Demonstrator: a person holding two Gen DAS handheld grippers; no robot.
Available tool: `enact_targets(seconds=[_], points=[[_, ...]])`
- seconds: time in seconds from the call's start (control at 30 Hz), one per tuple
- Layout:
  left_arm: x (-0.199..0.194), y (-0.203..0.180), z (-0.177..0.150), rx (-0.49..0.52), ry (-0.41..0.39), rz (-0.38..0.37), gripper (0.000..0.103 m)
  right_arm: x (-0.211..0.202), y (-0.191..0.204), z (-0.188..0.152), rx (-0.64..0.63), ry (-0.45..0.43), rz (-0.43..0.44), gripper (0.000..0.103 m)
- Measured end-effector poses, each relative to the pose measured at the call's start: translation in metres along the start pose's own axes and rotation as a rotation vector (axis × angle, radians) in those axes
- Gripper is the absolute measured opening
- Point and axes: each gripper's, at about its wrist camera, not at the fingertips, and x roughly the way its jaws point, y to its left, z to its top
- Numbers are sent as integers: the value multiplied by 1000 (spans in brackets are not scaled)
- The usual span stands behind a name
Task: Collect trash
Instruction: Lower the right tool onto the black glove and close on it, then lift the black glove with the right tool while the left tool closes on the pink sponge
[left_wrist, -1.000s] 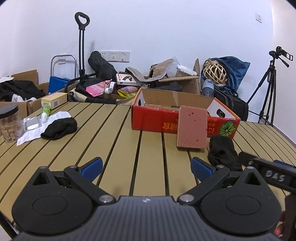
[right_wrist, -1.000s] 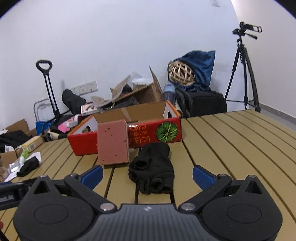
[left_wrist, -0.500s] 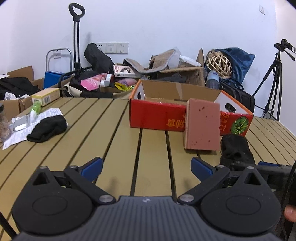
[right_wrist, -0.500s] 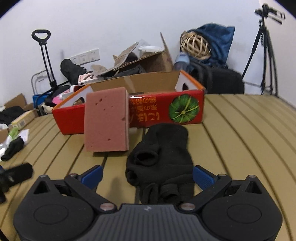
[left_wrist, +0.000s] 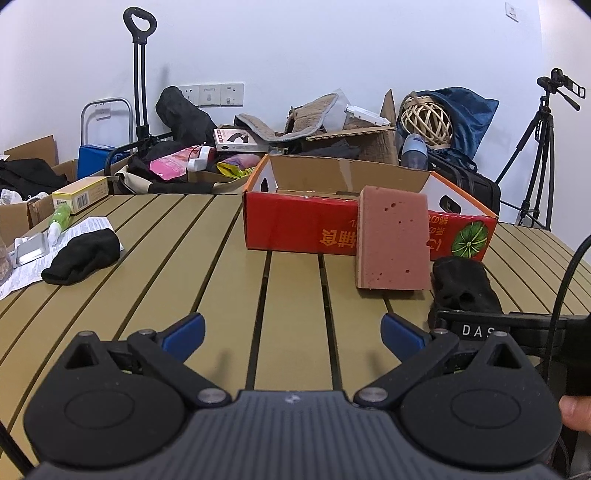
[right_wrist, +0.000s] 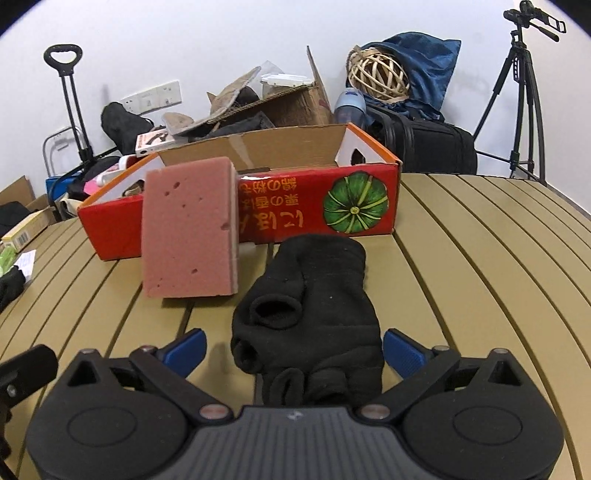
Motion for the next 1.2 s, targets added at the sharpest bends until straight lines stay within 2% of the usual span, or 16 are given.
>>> enact_targets(seconds=[0.1,0.13,0.17,0.23,0.33,0.47,0.83,1.2], points=[[1,0,0,3,3,8,103,-2,0,0,3,-12,-11,81],[1,0,0,3,3,8,103,-3,0,0,0,-15,-10,73],[1,0,-1,4,3,7,103,-3,0,0,-4,-17,-7,59],[1,0,-1,8,1,9,103,-3,0,0,0,-12,12,47],[1,-1,-2,13,-2,11,103,-3,-5,0,31,-17,20,23],[1,-2,-2,15,-3,10,103,-7,-10,-1,52,-41,55,17],[-4,-3,0,0,1,-22,103,-28,-27,2,97,-131,77,15],[-9,-40,3,34,-21,-37,103,-58,-75,10,184,-203,89,15]])
